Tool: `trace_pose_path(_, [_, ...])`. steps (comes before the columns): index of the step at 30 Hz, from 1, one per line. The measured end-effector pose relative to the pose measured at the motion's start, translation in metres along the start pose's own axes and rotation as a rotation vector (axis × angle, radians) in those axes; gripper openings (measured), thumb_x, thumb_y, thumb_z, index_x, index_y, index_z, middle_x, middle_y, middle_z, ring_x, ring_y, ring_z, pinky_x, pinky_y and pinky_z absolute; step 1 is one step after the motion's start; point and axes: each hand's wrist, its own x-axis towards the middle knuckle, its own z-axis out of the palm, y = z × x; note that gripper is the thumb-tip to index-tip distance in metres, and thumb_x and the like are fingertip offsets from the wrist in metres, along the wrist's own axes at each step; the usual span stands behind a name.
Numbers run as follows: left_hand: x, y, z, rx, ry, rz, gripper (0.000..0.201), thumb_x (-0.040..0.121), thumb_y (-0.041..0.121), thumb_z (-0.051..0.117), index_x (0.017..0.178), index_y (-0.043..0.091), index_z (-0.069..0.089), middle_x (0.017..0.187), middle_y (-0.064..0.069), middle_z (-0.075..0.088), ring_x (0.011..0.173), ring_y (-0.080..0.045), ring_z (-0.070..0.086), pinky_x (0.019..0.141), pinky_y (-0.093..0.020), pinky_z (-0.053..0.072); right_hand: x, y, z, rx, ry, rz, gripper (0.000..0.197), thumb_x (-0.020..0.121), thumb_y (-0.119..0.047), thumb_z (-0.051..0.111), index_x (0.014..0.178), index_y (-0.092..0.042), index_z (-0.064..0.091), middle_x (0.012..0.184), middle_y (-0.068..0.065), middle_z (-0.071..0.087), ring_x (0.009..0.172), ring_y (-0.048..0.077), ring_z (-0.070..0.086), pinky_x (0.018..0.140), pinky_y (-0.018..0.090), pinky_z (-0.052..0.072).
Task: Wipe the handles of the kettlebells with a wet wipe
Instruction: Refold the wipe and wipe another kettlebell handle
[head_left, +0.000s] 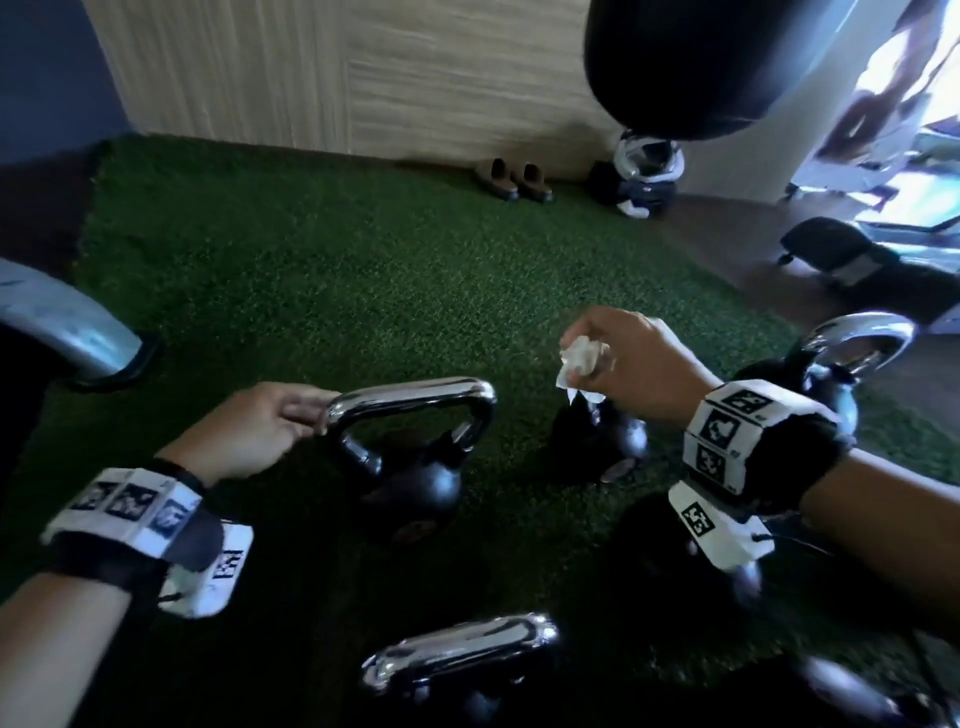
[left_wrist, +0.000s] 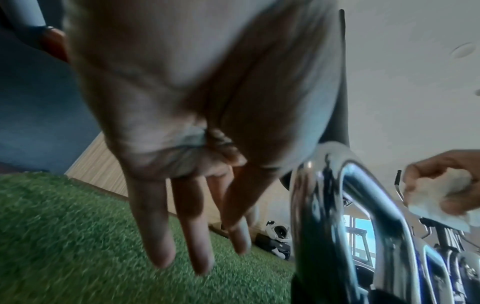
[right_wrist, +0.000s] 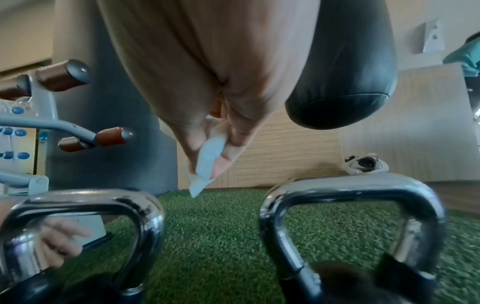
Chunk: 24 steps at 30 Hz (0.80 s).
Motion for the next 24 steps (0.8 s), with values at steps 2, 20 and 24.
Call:
trace_pose_path(2, [0.0,0.017,-0.018,-0.023,0.144,-0.003,0.059,0.093,-0.014,0.055,0.098,0.042,0.074,0.09,0.022,0.078,0.092,0.007,0.07,0.086,-0.013,0.051,-0.003,0.017,-0.026,-0.017,-0.001,0.006,0.025,0.079,-0.016,0.082,0.103,-0.02,0.076,0.097,-0.004,0.071,0.087,0.01,0.062,0.068,0.0,0.039])
trace_pose_path(20, [0.001,0.315,0.048,0.624,-0.093,-0.111,0.026,0.089,0.031,0.074,0.115,0.034,0.075,0.105,0.017,0.075,0.096,0.001,0.067,0.091,-0.021,0.053,-0.003,0.21,-0.153,-0.218,-0.147,-0.21,0.031,0.082,0.0,0.066,0.1,-0.02,0.081,0.101,-0.001,0.077,0.099,0.017,0.07,0.079,0.011,0.039])
trace_pose_path(24, [0.036,0.317,0.086,0.537,0.003,-0.282,0.034,0.086,0.031,0.08,0.12,0.026,0.073,0.107,0.004,0.075,0.093,-0.013,0.067,0.088,-0.025,0.054,0.0,0.22,-0.121,0.129,-0.089,-0.073,0.017,0.084,-0.023,0.072,0.098,-0.031,0.078,0.087,-0.009,0.068,0.075,0.005,0.062,0.067,0.016,0.044])
